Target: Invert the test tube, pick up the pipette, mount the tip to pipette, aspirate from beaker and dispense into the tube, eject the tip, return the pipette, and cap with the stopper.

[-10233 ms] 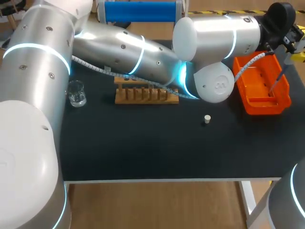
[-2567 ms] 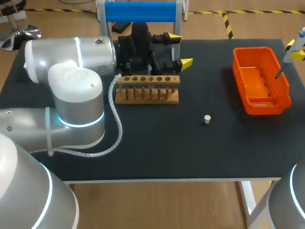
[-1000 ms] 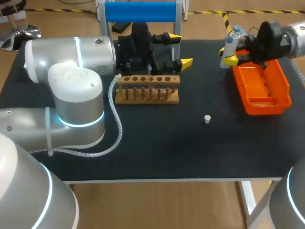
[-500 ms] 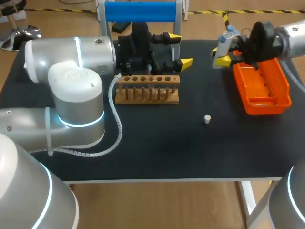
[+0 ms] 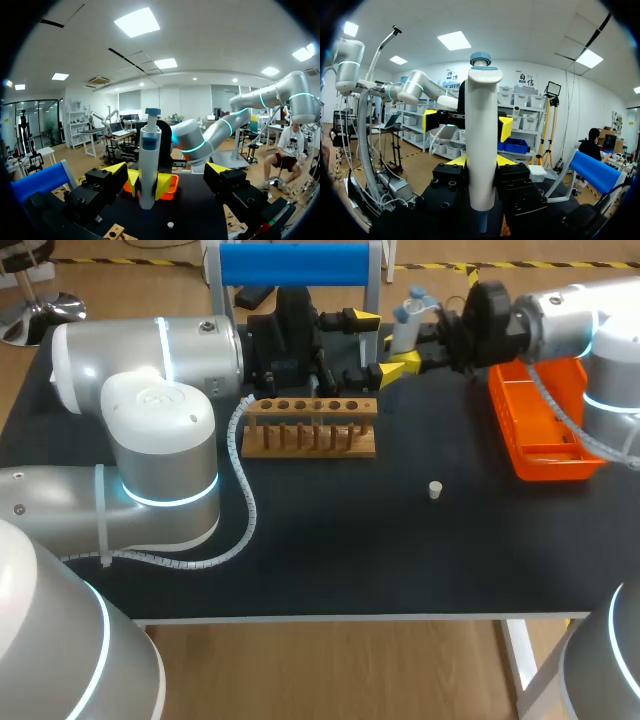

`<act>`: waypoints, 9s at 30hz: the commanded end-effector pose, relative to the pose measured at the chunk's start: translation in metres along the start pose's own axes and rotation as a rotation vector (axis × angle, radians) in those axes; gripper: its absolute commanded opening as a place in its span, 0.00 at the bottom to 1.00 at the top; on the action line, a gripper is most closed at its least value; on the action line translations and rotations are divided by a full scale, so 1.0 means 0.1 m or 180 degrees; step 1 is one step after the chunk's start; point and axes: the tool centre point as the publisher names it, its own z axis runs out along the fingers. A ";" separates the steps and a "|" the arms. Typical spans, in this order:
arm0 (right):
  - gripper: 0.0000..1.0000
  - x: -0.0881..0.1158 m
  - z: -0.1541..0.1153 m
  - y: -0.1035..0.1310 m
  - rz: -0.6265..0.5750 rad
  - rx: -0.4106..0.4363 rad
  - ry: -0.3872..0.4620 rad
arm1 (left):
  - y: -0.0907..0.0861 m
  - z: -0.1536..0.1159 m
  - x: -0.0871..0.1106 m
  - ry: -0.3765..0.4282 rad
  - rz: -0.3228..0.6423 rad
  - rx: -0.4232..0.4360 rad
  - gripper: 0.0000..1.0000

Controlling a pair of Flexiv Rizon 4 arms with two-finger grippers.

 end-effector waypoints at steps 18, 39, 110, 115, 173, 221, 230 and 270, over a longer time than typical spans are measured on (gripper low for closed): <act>0.00 -0.05 0.36 0.05 -0.0129 -0.0045 -0.0252 | 0.00 0.00 0.00 0.0003 0.0000 0.0001 1.00; 0.00 -0.03 0.33 0.02 -0.0179 -0.0129 -0.0430 | 0.00 0.00 0.00 0.0003 0.0000 0.0001 1.00; 1.00 -1.76 -0.94 -0.54 0.0547 0.1035 -0.1299 | 0.00 0.00 0.00 0.0003 0.0000 0.0001 0.00; 1.00 -1.93 -0.84 -0.56 0.0662 0.1133 -0.1352 | 0.00 0.00 0.00 0.0003 0.0000 0.0001 0.00; 1.00 -2.21 -0.61 -0.61 0.0624 0.1338 -0.1365 | 0.07 -0.34 -0.30 -0.0328 -0.0017 -0.0143 0.00; 1.00 -2.21 -0.61 -0.61 0.0624 0.1338 -0.1365 | 0.33 -1.05 -2.47 -0.1809 -0.0314 -0.1513 0.00; 1.00 -2.21 -0.61 -0.61 0.0624 0.1338 -0.1365 | 0.37 -1.03 -2.62 -0.2283 -0.0505 -0.1653 0.00; 1.00 -2.21 -0.61 -0.61 0.0624 0.1338 -0.1365 | 0.68 -1.00 -3.43 -0.3537 -0.0904 -0.2030 0.00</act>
